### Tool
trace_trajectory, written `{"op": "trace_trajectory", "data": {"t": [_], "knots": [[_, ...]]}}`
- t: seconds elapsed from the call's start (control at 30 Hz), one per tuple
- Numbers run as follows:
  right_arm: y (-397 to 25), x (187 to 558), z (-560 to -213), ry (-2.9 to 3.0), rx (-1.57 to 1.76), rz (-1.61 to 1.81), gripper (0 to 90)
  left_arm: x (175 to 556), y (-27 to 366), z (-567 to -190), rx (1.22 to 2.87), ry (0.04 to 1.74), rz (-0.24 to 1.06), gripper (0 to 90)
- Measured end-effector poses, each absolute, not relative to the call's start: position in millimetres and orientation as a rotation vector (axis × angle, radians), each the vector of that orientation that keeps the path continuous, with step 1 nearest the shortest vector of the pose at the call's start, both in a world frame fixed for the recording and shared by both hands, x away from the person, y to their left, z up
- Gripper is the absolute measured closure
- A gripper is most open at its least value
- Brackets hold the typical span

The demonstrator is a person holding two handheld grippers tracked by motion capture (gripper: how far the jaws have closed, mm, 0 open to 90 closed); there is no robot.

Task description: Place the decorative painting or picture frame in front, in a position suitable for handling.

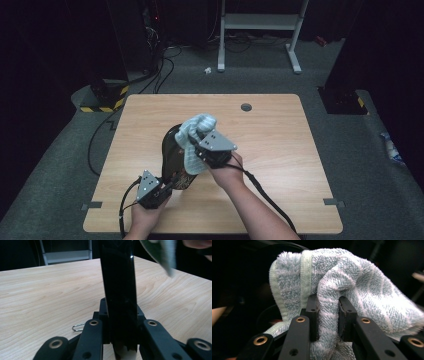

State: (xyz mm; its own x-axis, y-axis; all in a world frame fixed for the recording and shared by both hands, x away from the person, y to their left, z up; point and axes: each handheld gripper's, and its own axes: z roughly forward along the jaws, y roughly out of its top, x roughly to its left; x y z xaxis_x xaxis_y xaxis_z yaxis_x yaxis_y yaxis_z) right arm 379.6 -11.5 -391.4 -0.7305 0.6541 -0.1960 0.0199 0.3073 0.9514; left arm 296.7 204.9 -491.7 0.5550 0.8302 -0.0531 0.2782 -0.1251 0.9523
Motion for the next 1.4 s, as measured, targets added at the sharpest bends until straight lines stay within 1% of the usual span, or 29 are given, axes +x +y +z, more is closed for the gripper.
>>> {"op": "trace_trajectory", "data": {"t": [0.17,0.27,0.37,0.63,0.77,0.9,1.23,1.33,1.4], "knots": [[8.7,344.6,-391.0,2.046,0.440,1.495,73.4,296.9,206.0,-491.9,1.678,0.941,0.616,77.9],[12.5,339.0,-392.7,2.048,0.405,1.484,73.4,296.8,206.3,-492.0,1.679,0.940,0.613,78.0],[4.5,353.5,-392.0,2.053,0.468,1.491,73.4,297.3,206.3,-491.6,1.679,0.941,0.611,78.1],[-33.6,422.6,-405.9,2.030,0.755,1.365,73.4,297.3,205.0,-491.8,1.681,0.940,0.617,77.8],[-43.1,436.1,-411.5,2.026,0.829,1.337,73.5,297.1,204.8,-491.8,1.681,0.938,0.617,77.8],[-37.8,423.3,-408.4,2.024,0.772,1.346,73.7,297.2,204.9,-491.9,1.681,0.939,0.616,77.9],[7.6,349.5,-395.5,2.084,0.441,1.487,73.7,297.6,206.2,-492.4,1.678,0.948,0.608,77.9],[11.4,343.2,-395.2,2.085,0.409,1.489,73.7,297.7,206.1,-492.3,1.675,0.950,0.605,78.0],[8.7,347.9,-396.3,2.082,0.416,1.470,73.6,298.2,206.1,-491.8,1.672,0.953,0.598,78.2]]}}
